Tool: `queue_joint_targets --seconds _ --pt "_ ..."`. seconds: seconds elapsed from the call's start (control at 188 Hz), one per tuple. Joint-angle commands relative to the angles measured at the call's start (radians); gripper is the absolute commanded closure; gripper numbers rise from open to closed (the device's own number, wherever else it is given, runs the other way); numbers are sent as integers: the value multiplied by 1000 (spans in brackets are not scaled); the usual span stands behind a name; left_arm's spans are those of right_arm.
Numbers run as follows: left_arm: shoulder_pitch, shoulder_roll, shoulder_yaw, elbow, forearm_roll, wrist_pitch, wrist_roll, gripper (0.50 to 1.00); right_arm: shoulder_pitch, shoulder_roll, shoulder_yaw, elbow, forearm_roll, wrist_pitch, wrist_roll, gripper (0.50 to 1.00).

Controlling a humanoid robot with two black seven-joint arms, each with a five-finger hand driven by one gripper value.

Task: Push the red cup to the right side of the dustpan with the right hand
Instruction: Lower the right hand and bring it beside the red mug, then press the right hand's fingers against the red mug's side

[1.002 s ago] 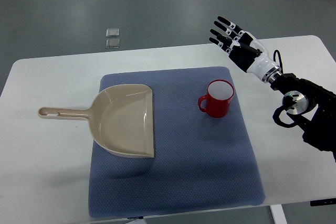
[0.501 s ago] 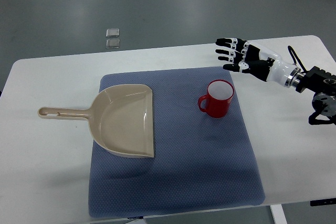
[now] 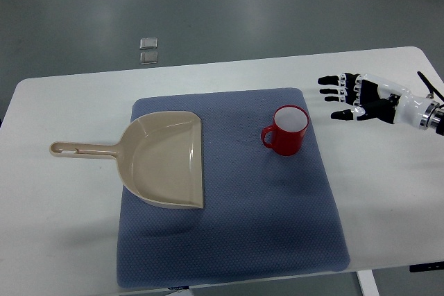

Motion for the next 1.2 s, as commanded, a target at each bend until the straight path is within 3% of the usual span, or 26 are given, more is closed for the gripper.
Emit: queue_joint_targets --seconds 0.0,0.154,0.352,0.831,1.193 --pt "-1 0 0 0 -1 0 0 500 -22 1 0 0 -6 -3 17 566" --pt "0 0 -2 0 -1 0 0 500 -47 10 5 -2 -18 -16 36 566" --pt "0 0 -2 0 -1 0 0 500 -65 50 14 -3 -17 -80 92 566" --pt "0 0 -2 2 -1 0 0 500 -128 173 20 -28 -18 -194 155 566" --pt "0 0 -2 2 -1 0 0 500 -151 236 22 -40 -18 -226 181 566"
